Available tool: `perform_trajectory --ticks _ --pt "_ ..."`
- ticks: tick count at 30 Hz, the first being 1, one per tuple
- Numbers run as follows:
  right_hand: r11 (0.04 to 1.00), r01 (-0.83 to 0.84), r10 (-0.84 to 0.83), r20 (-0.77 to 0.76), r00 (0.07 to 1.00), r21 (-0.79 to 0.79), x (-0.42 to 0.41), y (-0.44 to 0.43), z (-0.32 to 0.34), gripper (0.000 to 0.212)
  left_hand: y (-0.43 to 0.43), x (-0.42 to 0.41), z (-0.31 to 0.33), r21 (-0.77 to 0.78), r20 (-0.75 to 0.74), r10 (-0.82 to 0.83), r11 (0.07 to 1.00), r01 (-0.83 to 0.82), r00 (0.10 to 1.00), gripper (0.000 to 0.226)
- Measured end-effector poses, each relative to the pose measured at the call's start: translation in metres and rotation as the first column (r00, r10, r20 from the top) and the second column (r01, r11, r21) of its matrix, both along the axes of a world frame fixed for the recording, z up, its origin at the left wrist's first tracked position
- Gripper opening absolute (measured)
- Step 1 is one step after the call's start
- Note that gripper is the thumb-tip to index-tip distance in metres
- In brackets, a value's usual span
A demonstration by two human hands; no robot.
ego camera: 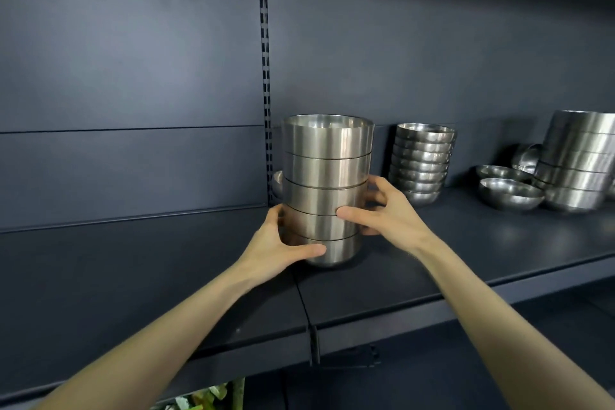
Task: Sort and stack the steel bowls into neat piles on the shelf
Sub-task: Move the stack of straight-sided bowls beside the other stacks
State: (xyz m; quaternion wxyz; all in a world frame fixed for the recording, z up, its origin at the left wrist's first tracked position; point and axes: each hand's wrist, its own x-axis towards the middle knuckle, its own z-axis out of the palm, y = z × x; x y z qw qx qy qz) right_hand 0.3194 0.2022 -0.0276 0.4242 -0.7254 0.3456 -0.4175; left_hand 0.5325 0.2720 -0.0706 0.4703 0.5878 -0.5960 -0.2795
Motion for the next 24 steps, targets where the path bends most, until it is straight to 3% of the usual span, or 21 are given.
perform_trajectory --ticks 3,8,12,24 --pt "0.999 0.03 -0.031 0.005 1.0 0.01 -0.017 -0.002 0.0 0.084 -0.008 -0.014 0.0 0.0 -0.017 -0.05 0.999 0.05 0.999 0.115" --pt "0.994 0.109 -0.11 0.001 0.994 0.01 -0.046 -0.015 0.001 0.105 -0.033 -0.042 0.0 -0.005 -0.036 -0.096 0.995 0.096 0.995 0.103" --pt "0.99 0.143 -0.143 -0.006 0.99 0.014 -0.07 -0.036 0.001 0.105 -0.057 -0.066 0.001 -0.004 -0.064 -0.11 0.994 0.11 0.992 0.104" --pt "0.999 0.047 -0.046 -0.02 0.999 0.026 -0.093 -0.116 0.003 0.102 -0.111 -0.105 -0.002 -0.038 -0.043 0.057 0.998 -0.058 0.997 0.098"
